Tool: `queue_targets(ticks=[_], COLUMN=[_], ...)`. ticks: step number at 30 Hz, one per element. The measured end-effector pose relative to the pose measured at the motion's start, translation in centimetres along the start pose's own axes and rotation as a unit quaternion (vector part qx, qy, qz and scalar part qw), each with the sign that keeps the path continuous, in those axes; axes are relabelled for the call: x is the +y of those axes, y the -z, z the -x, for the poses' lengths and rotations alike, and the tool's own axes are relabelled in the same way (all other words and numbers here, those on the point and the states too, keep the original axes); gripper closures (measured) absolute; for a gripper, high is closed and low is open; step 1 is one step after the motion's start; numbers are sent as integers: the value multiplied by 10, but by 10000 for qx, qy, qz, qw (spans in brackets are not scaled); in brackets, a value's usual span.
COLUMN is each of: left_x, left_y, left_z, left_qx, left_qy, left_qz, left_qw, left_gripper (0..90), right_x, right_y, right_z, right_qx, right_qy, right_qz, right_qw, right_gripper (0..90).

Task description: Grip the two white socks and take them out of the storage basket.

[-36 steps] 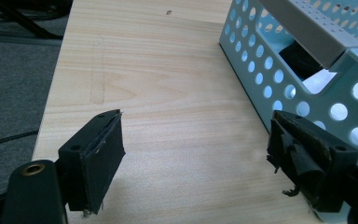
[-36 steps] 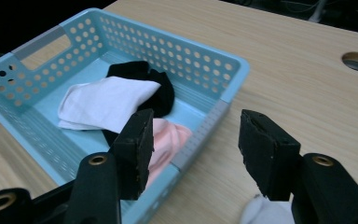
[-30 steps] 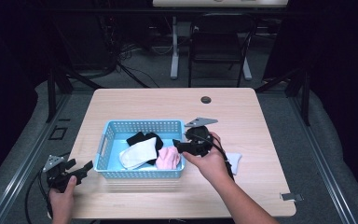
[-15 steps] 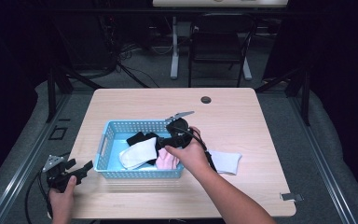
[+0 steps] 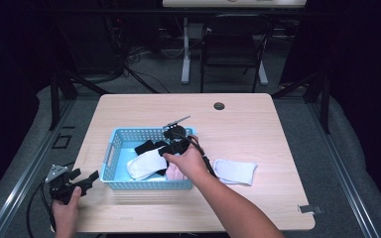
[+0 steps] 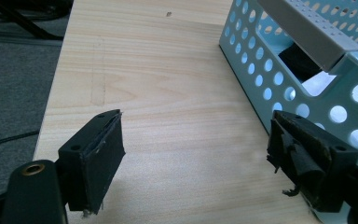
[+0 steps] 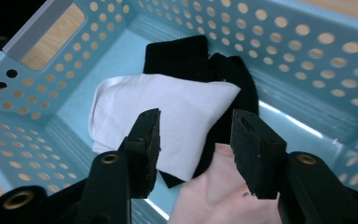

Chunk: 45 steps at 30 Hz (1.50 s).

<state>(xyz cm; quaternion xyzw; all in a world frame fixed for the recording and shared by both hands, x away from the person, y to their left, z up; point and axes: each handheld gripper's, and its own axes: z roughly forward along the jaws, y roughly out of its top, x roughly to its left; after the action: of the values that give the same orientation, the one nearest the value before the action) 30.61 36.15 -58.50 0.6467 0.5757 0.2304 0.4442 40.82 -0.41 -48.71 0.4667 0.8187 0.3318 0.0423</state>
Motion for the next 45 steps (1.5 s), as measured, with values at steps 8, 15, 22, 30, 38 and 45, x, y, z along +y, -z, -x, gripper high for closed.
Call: queue_targets(ticks=[8,15,22,30,38,45], left_x=[0,0,0,0,1,0], left_y=[0,0,0,0,0,0], left_z=[0,0,0,0,0,0], left_qx=[-1,-5,-9,-10,-10,-11], left_qy=[9,18,17,18,9,9], left_qz=[12,26,28,37,23,20], left_qw=[10000,10000,10000,10000,10000,10000], left_gripper=[183,183,184,183,183,183], right_x=[5,6,4,0,-2,-2], right_y=[-20,-38,-46,-50,-52,-58], right_z=[0,5,9,10,12,13], right_qx=[196,269,111,195,170,198], right_qy=[-467,-883,-990,-1119,-1088,-1200], right_qz=[-564,-947,-1133,-1140,-1171,-1201], right_qw=[9971,9912,9886,9870,9870,9853], right_gripper=[604,652,682,780,778,705])
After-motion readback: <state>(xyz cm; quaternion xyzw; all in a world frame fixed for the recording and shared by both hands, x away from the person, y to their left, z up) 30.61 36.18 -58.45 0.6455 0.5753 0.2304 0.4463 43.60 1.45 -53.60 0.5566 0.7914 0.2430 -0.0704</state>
